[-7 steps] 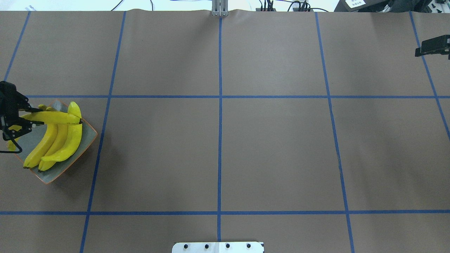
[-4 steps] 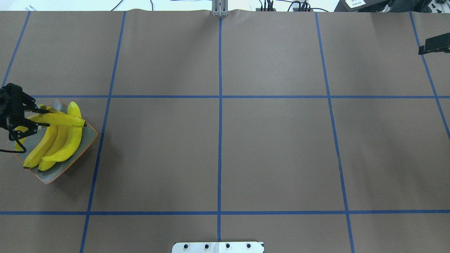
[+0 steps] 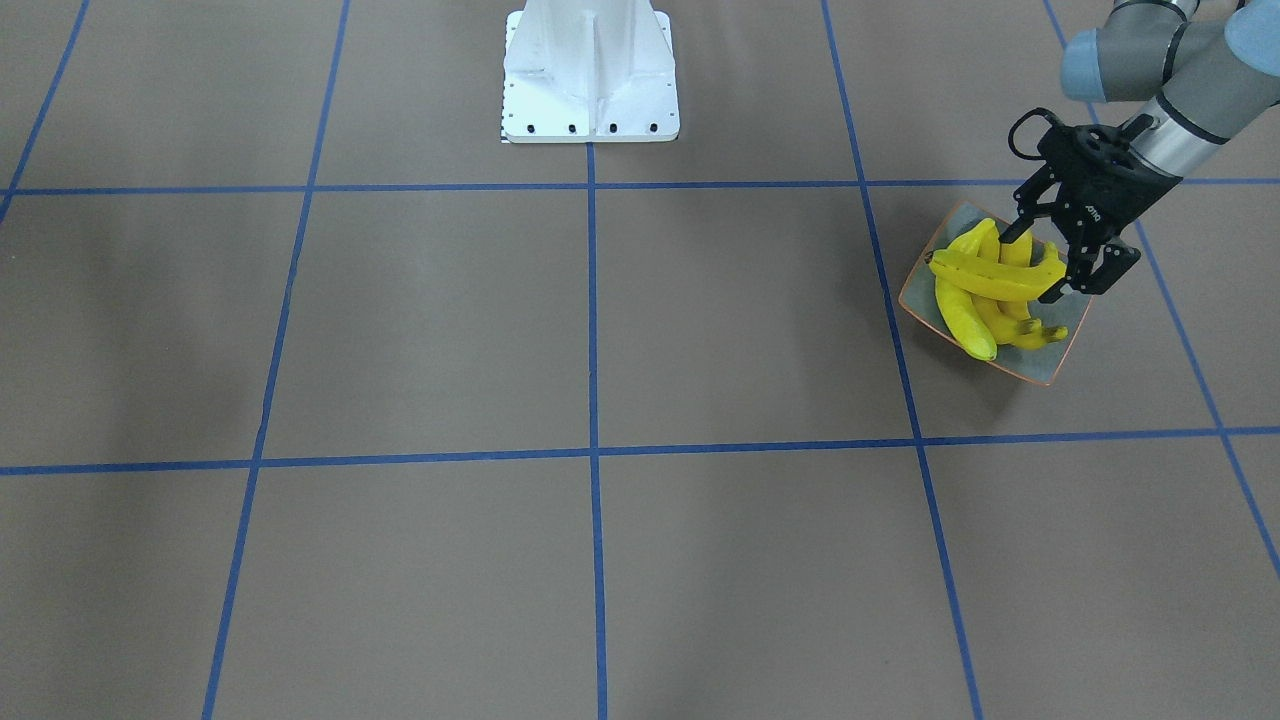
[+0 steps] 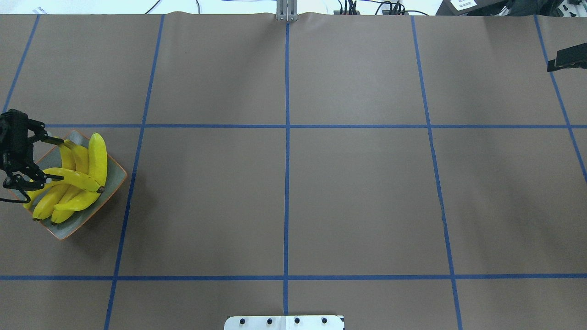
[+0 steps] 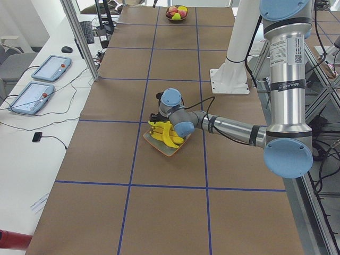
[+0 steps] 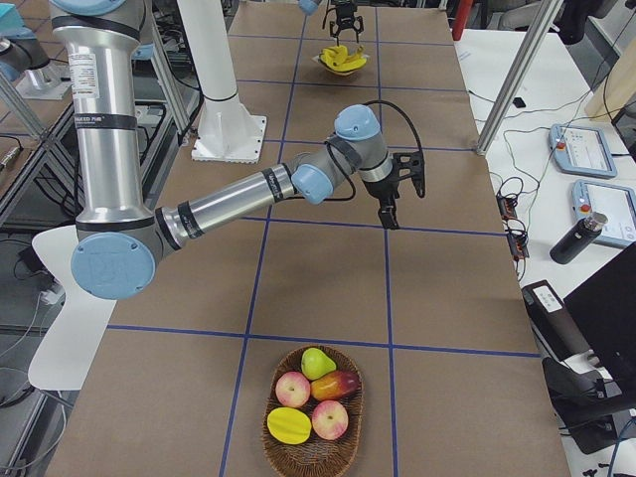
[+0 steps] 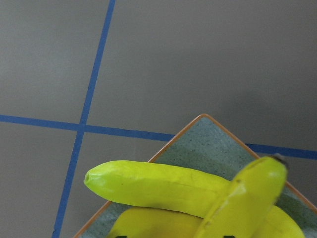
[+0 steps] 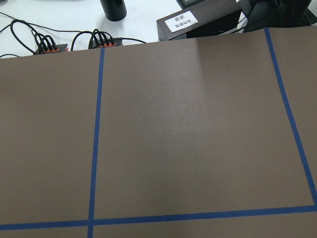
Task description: Transfer all bananas from basket to plate
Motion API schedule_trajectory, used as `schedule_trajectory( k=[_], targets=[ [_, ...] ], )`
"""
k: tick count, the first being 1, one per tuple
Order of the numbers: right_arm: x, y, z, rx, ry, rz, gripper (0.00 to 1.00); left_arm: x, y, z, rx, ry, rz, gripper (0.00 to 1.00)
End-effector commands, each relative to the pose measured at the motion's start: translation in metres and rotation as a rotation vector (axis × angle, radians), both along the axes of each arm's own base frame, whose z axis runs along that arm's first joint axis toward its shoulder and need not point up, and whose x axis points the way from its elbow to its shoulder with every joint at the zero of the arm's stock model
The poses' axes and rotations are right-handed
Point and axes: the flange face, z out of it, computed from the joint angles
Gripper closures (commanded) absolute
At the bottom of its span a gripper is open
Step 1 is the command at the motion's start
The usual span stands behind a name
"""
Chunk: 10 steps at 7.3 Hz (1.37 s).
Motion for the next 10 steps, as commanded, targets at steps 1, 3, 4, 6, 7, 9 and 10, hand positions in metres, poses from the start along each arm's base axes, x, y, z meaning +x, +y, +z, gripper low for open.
schedule_trajectory(
  k=[1,3,4,6,7,9,10],
  targets=[
    [0.013,-0.003,0.016,0.014,0.015,-0.042,0.0,-0.02,-0.015,-0.015,-0.209,0.079,-0.166,0.0],
    [0.046,-0.002,0.055,0.042,0.059,-0.117,0.0,-0.062,-0.032,0.0,-0.466,0.078,-0.359,0.0],
    [0.054,0.003,0.079,0.038,0.09,-0.152,0.0,-0.108,-0.046,0.018,-0.631,0.028,-0.443,0.0],
    [0.068,0.022,0.122,0.009,0.13,-0.207,0.0,-0.175,-0.065,0.042,-0.743,-0.122,-0.479,0.0],
    [0.083,0.03,0.142,-0.018,0.13,-0.272,0.0,-0.221,-0.075,0.042,-0.813,-0.154,-0.536,0.0],
    [0.119,0.043,0.158,-0.073,0.147,-0.366,0.0,-0.249,-0.061,0.082,-0.912,-0.221,-0.555,0.0],
    [0.125,0.052,0.167,-0.128,0.14,-0.385,0.0,-0.259,-0.055,0.11,-0.971,-0.222,-0.568,0.0]
  ],
)
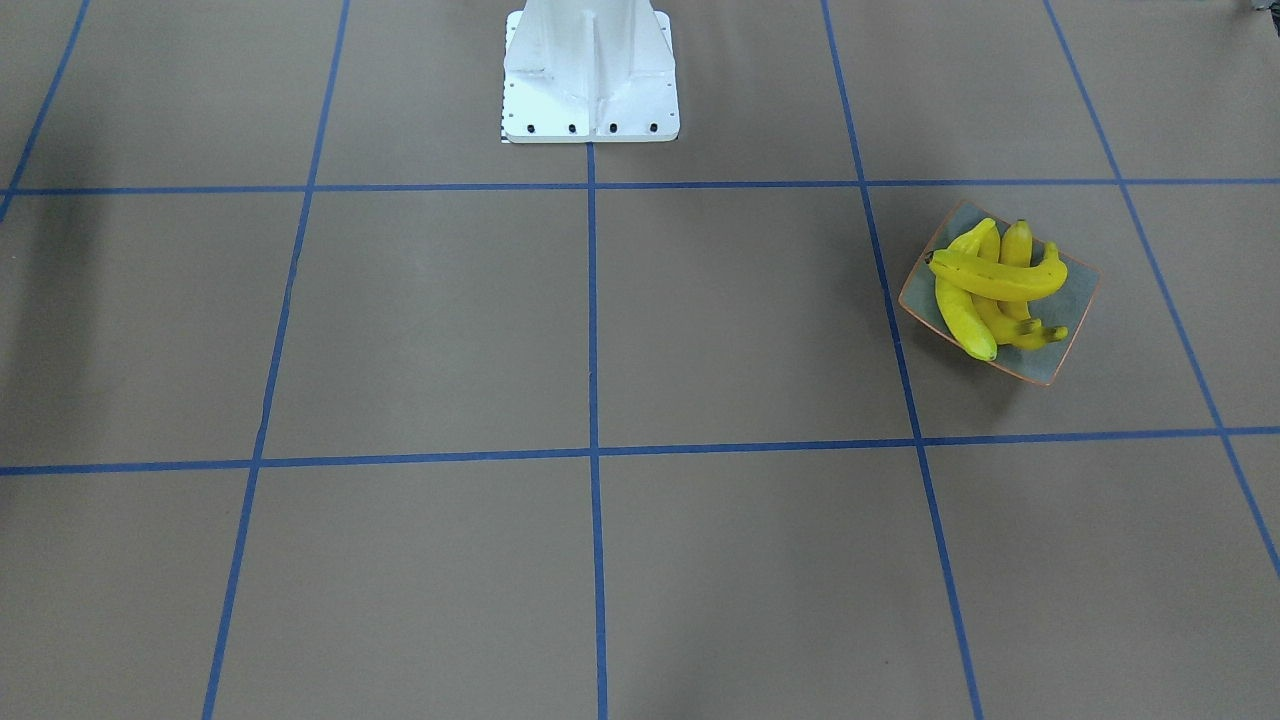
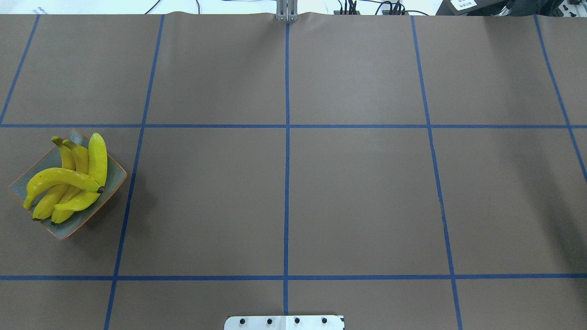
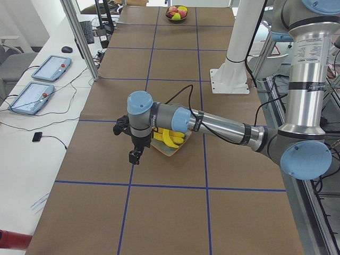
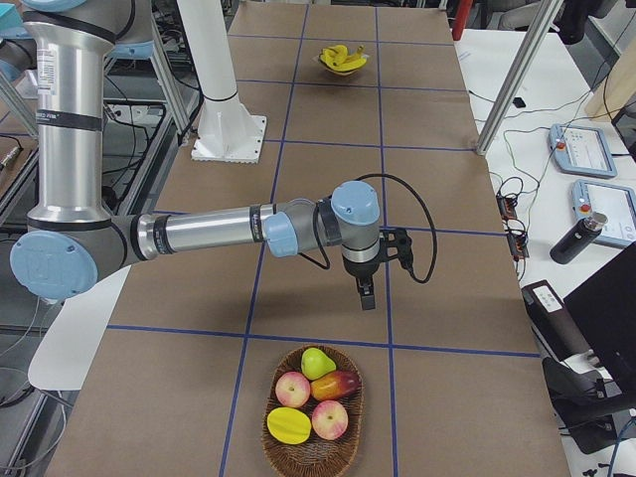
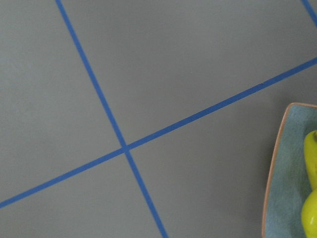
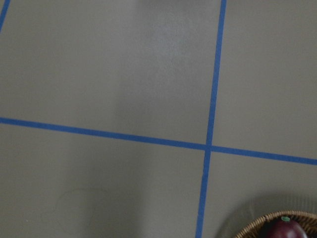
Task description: Transfer all bananas from basket to plate
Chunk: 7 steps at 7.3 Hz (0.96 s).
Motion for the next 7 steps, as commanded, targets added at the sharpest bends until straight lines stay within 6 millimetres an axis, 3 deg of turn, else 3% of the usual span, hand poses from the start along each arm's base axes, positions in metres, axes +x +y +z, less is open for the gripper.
schedule_trajectory(
  k=[1,2,4,6,7],
  targets=[
    [0.018,0.015,0.006,-0.057,0.002,-0.024,0.0,-0.016,0.042,0.07,-0.148,-0.005,-0.033,0.0],
    [0.018,0.018,0.007,-0.061,0.002,-0.022,0.0,-0.02,0.046,0.074,-0.191,0.0,-0.084,0.0],
    [0.016,0.02,0.012,-0.084,-0.017,-0.018,0.0,-0.019,0.049,0.048,-0.229,0.028,-0.171,0.0],
    [0.017,0.025,0.015,-0.078,-0.002,-0.018,0.0,-0.019,0.057,0.052,-0.229,0.027,-0.169,0.0],
    [0.016,0.025,0.016,-0.08,-0.002,-0.019,0.0,-0.018,0.058,0.042,-0.198,0.026,-0.161,0.0]
  ],
)
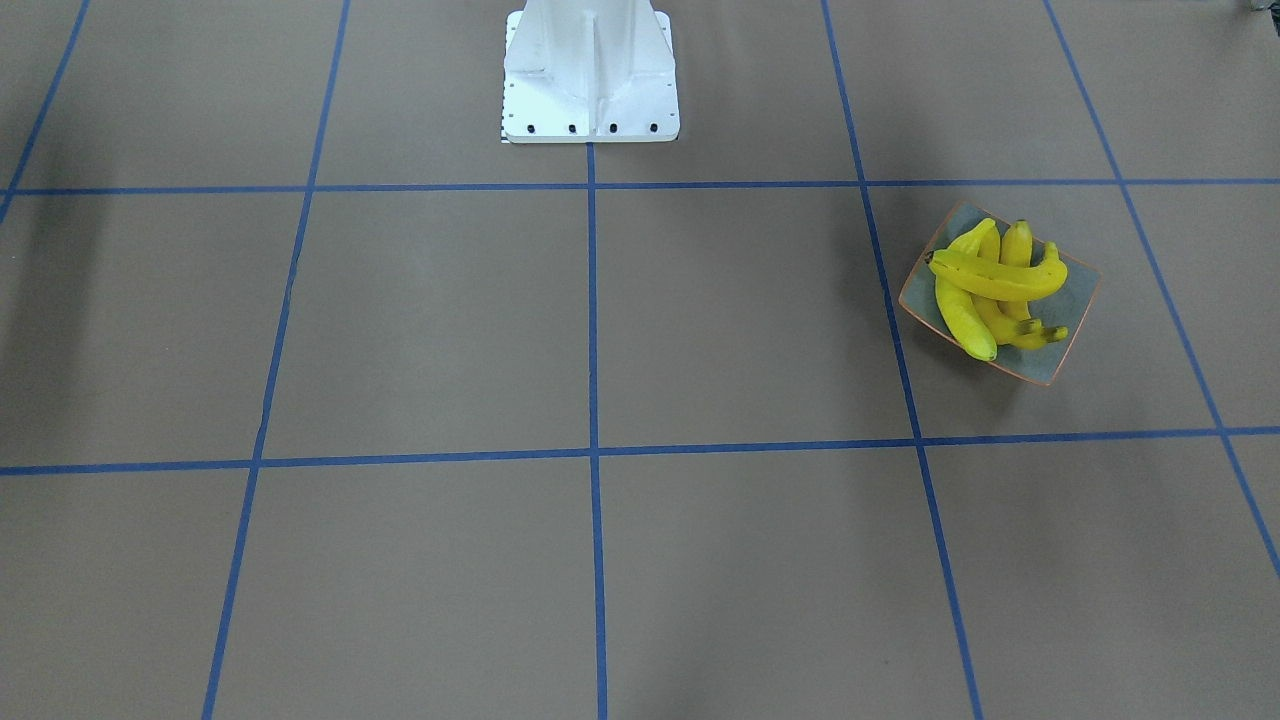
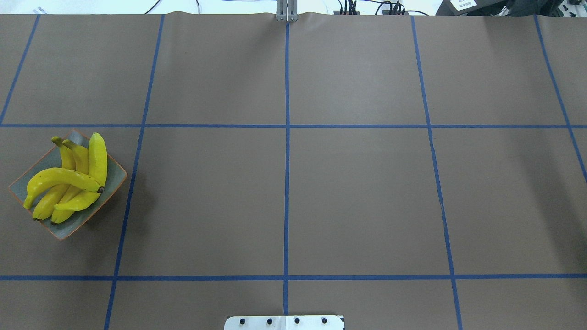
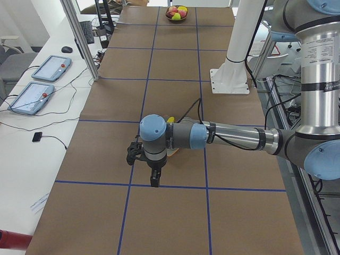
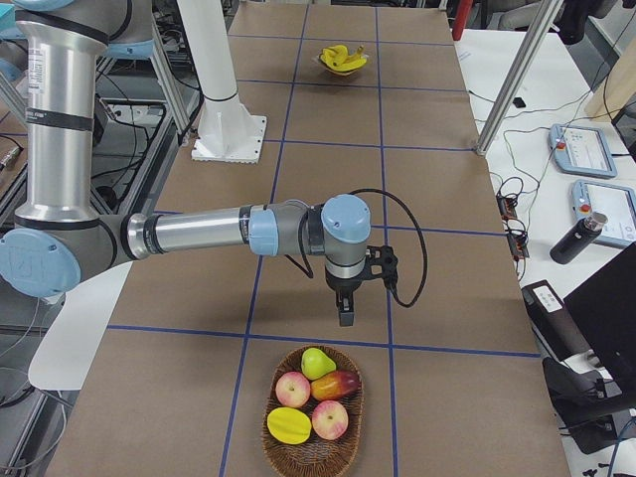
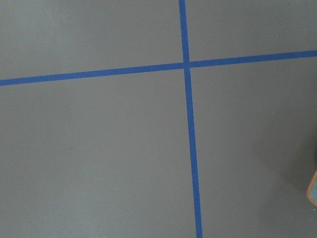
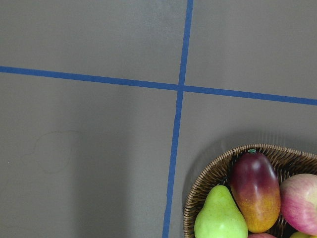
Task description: Transfer all bananas from basket to plate
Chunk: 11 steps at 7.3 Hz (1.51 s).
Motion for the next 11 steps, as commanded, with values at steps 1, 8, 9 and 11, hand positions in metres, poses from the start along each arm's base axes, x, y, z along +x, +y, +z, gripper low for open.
schedule_trajectory(
  k=[1,8,9,11],
  targets=[
    [-0.002,0.0,0.004,-0.009,0.002,-0.003,0.0,0.001,0.004,-0.009,0.028,0.001,0.004,0.0],
    [-0.003,-0.002,0.003,-0.043,-0.001,0.036,0.0,0.001,0.025,0.008,-0.009,0.003,0.004,0.0],
    [-0.003,-0.002,0.002,-0.057,-0.004,0.054,0.0,0.001,0.032,0.014,-0.024,0.003,0.004,0.0],
    [-0.003,-0.003,0.002,-0.058,-0.001,0.056,0.0,0.001,0.034,0.016,-0.028,0.002,0.006,0.0]
  ],
)
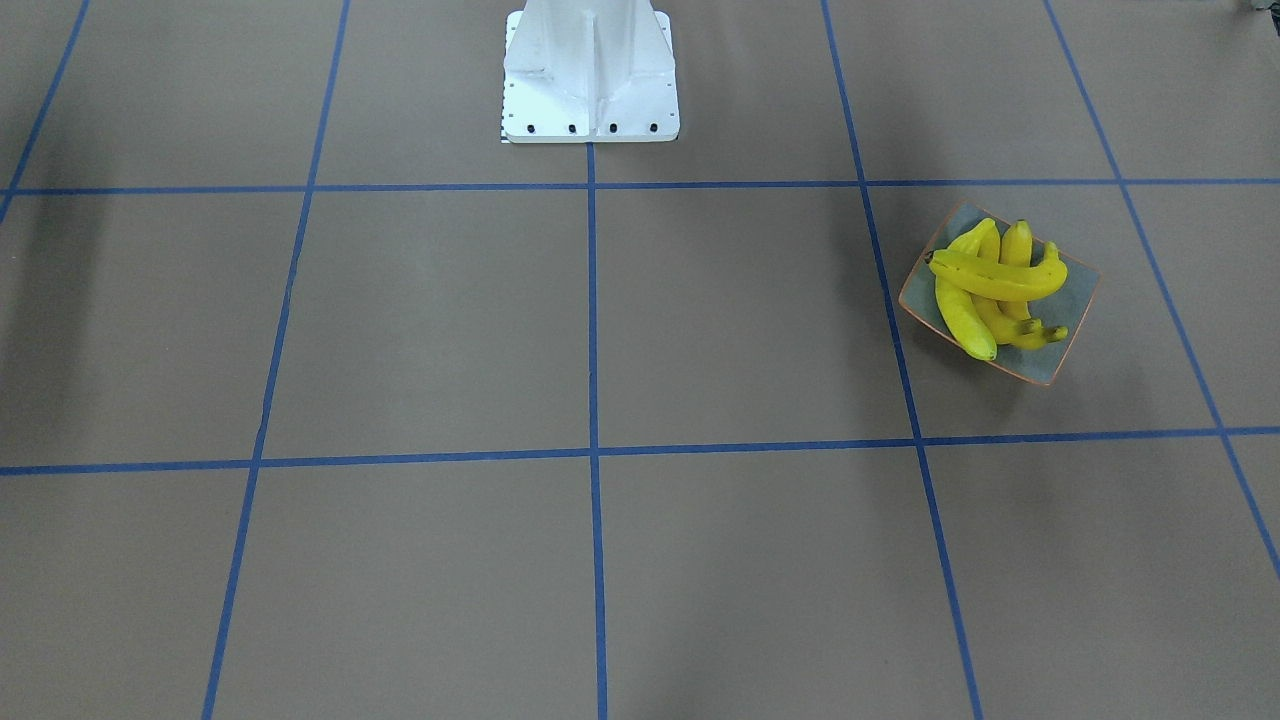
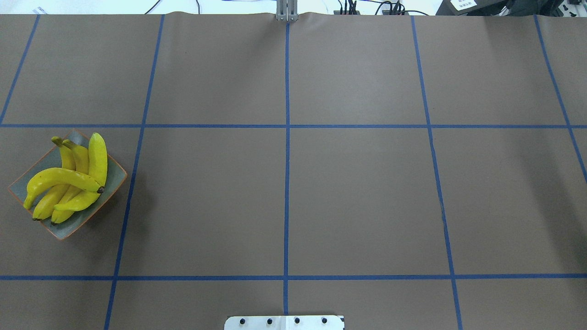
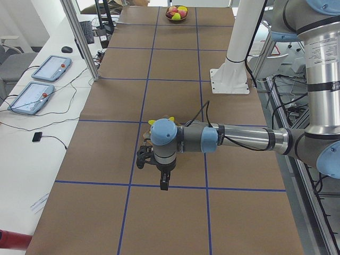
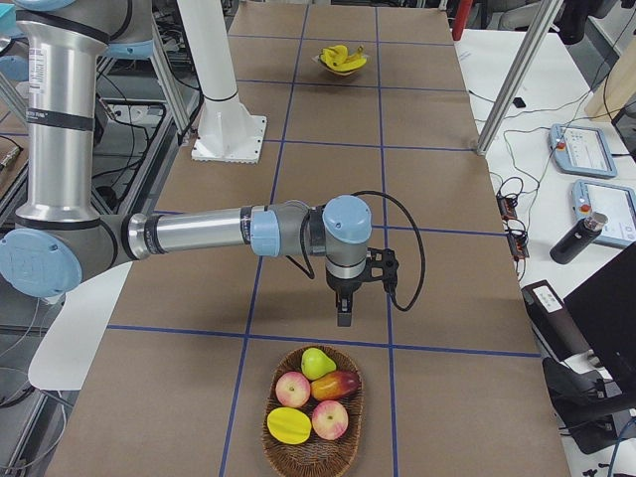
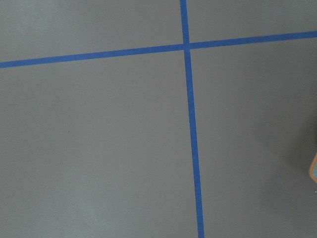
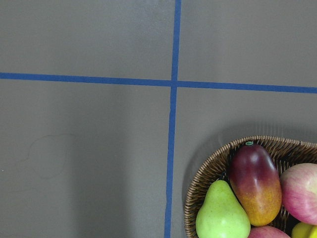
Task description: Transfer all bananas from basket to plate
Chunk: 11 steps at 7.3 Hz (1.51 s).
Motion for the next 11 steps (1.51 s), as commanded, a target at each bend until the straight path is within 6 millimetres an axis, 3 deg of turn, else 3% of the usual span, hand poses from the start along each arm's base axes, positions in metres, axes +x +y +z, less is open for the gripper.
schedule_trajectory(
  k=[1,11],
  targets=[
    [0.0,-0.001,0.0,-0.003,0.002,0.004,0.0,0.0,0.002,0.002,-0.003,-0.001,0.001,0.0],
    [0.001,-0.004,-0.01,-0.013,0.01,0.042,0.0,0.001,0.002,0.005,-0.009,-0.001,0.003,0.0]
  ],
)
